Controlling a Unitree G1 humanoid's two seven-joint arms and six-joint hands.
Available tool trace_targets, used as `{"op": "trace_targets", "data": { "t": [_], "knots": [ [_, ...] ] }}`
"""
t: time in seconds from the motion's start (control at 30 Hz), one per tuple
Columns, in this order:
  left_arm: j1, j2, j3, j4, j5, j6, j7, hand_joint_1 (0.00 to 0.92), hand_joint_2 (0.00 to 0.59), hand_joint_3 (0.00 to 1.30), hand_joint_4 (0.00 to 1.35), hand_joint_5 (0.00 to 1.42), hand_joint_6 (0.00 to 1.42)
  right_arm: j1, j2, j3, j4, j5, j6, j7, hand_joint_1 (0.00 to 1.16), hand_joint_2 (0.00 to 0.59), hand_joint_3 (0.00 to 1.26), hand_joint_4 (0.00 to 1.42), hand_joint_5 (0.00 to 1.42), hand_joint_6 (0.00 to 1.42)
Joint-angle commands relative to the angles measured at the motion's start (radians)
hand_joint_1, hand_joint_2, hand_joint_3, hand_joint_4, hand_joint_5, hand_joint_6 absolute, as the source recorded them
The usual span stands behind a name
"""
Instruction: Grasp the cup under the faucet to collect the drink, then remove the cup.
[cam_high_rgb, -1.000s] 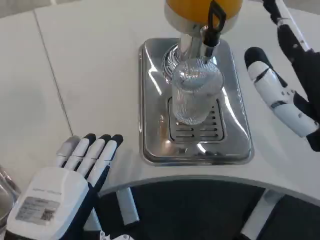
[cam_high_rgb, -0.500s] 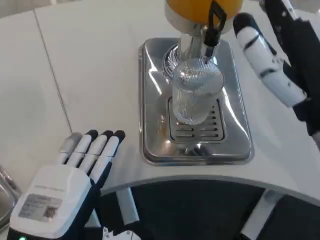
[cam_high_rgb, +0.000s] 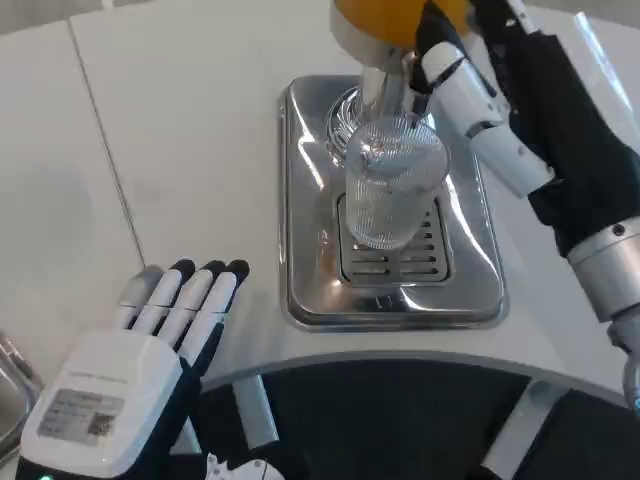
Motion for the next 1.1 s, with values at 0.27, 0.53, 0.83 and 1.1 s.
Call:
{"op": "trace_targets", "data": {
  "t": [0.27, 0.53, 0.83, 1.1],
  "knots": [
    [0.011, -0.014, 0.002, 0.003, -0.002, -0.001, 0.000, 0.000, 0.038, 0.00, 0.00, 0.00, 0.01, -0.025, -0.014, 0.019, -0.002, 0.061, 0.066, 0.030, 0.13, 0.518, 0.00, 0.00, 0.00, 0.00],
    [0.007, -0.025, 0.001, 0.006, -0.002, 0.002, 0.002, 0.000, 0.038, 0.00, 0.00, 0.00, 0.01, -0.012, -0.033, 0.044, -0.010, 0.075, 0.083, 0.047, 0.14, 0.524, 0.00, 0.00, 0.00, 0.00],
    [-0.004, -0.032, -0.003, 0.012, -0.004, 0.001, 0.002, 0.000, 0.043, 0.00, 0.00, 0.00, 0.01, -0.054, -0.088, 0.052, -0.007, 0.070, 0.106, 0.080, 0.14, 0.523, 0.00, 0.00, 0.00, 0.00],
    [-0.014, -0.034, -0.004, 0.020, -0.009, -0.003, 0.005, 0.000, 0.043, 0.00, 0.00, 0.00, 0.01, -0.112, -0.193, 0.140, -0.054, -0.042, 0.157, 0.157, 0.00, 0.491, 0.06, 0.00, 0.03, 0.07]
  ]
}}
